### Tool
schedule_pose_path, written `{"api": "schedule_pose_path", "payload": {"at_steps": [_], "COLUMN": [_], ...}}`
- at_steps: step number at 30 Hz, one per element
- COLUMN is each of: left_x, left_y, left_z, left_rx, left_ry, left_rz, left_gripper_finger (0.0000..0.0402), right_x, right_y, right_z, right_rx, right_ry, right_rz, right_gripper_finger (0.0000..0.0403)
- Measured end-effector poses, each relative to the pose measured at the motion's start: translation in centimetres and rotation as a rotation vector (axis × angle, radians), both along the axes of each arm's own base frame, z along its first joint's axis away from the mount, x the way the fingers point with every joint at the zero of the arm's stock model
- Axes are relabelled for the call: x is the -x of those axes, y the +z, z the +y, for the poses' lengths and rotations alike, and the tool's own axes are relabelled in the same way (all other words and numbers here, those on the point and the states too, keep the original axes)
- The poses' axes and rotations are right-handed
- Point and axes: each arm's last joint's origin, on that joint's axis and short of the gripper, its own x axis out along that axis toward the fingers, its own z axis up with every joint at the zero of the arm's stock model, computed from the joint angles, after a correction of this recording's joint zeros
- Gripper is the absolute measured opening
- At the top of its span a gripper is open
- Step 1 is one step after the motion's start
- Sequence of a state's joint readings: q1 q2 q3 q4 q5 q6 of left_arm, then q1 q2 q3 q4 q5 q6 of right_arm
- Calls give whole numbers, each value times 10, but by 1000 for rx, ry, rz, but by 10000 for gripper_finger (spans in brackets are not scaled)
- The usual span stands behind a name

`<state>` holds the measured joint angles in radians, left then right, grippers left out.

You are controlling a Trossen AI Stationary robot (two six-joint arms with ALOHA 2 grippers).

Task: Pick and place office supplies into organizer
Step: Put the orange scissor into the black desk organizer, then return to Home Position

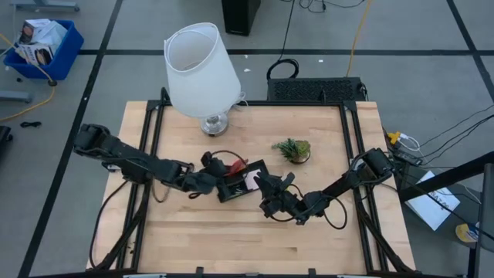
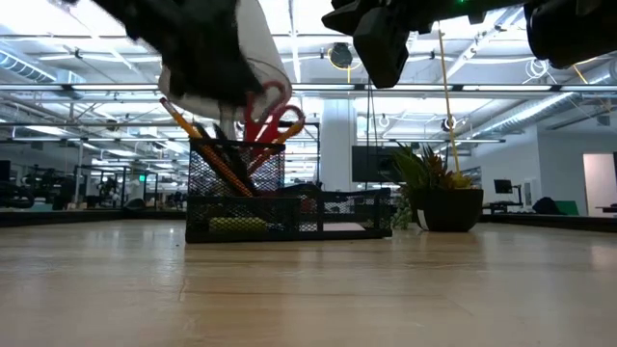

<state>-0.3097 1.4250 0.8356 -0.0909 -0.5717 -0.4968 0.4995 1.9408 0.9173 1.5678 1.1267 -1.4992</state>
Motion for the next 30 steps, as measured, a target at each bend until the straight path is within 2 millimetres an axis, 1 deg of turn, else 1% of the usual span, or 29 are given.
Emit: {"api": "schedule_pose_path", "payload": {"at_steps": [2, 5, 9, 11, 13, 16, 18, 19, 21, 23, 24, 27, 30], "left_x": [7, 27, 63, 79, 94, 112, 121, 125, 131, 135, 137, 139, 139], "left_y": [20, 49, 90, 103, 110, 117, 118, 117, 113, 108, 102, 74, 45], "left_z": [-5, -14, -27, -31, -37, -45, -49, -51, -56, -59, -61, -65, -66], "left_rx": [4, -38, -87, -119, -156, -174, -192, -209, -240, -247, -247, -234, -175], "left_ry": [-48, -142, -256, -324, -393, -478, -479, -466, -421, -386, -383, -398, -431], "left_rz": [-82, -171, -335, -378, -389, -412, -410, -399, -371, -351, -343, -336, -392], "left_gripper_finger": [225, 240, 249, 250, 250, 251, 250, 251, 251, 251, 251, 251, 251], "right_x": [0, 0, 2, 2, 3, 9, 15, 18, 23, 23, 23, 16, 8], "right_y": [0, 0, 1, 1, -2, -15, -26, -32, -41, -43, -42, -40, -40], "right_z": [0, 0, 3, 5, 7, 15, 24, 29, 41, 49, 51, 51, 40], "right_rx": [-9, -27, -92, -124, -177, -244, -332, -402, -551, -707, -785, -1008, -1178], "right_ry": [2, 9, 38, 50, 73, 116, 180, 245, 416, 628, 733, 1007, 1123], "right_rz": [-7, -22, -75, -99, -125, -104, -106, -118, -120, -109, -105, -50, 4], "right_gripper_finger": [116, 116, 116, 116, 116, 116, 116, 116, 116, 116, 116, 116, 116]}}
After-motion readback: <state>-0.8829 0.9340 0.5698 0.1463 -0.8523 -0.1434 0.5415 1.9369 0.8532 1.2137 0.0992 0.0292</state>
